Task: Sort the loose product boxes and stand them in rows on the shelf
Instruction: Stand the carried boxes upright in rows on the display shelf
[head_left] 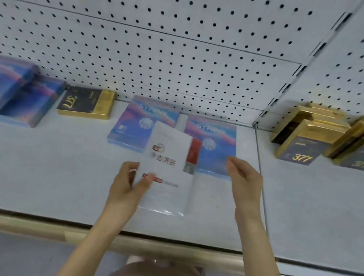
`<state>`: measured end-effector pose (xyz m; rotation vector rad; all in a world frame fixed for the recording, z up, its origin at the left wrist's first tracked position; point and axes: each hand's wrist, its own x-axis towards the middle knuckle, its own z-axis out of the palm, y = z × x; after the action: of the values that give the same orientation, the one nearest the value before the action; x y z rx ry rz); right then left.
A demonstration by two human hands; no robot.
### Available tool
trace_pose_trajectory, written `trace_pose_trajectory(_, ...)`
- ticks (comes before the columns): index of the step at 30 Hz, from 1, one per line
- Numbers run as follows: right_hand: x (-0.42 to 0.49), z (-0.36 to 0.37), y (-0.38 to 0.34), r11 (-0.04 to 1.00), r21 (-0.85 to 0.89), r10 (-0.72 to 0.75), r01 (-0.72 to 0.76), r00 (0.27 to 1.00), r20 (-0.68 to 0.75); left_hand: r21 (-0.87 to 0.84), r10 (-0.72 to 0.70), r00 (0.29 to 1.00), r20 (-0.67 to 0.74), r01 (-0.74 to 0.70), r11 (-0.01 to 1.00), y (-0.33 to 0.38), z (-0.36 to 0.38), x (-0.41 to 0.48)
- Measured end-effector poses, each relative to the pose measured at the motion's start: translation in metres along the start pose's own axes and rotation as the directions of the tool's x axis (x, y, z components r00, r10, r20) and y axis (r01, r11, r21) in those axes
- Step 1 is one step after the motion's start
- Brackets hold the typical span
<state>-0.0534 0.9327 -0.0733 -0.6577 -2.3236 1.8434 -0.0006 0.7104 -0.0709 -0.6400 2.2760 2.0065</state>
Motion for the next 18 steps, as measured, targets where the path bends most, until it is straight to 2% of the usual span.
trace_pose_trajectory(1,0.006,-0.001,0.002,0.986,-0.162,-0.048,0.038,0.997,-0.055,-0.023,0.011,0.999,-0.053,-0.012,1.000,-0.001,-0.010,-0.001)
trace_pose_trajectory(3,0.016,0.001,0.010,0.870,-0.492,-0.067,0.029,0.996,-0.061,-0.082,0.002,0.993,-0.115,-0.012,0.997,-0.005,-0.029,0.000)
trace_pose_trajectory(5,0.021,0.008,0.016,0.762,-0.648,-0.019,-0.016,0.999,-0.047,-0.112,-0.007,0.990,-0.141,-0.009,0.994,-0.008,-0.045,0.001)
trace_pose_trajectory(8,0.020,0.026,0.029,0.764,-0.645,-0.034,-0.029,0.996,-0.085,-0.117,-0.002,0.985,-0.174,-0.019,0.993,-0.013,-0.059,0.003)
trace_pose_trajectory(12,0.012,0.040,0.036,0.861,-0.508,-0.104,-0.024,0.970,-0.222,-0.099,0.005,0.983,-0.184,-0.023,0.995,-0.022,-0.066,0.005)
trace_pose_trajectory(18,0.012,0.051,0.030,0.892,-0.446,-0.052,-0.069,0.966,-0.253,-0.011,0.034,0.975,-0.219,-0.037,0.999,-0.018,-0.053,0.027)
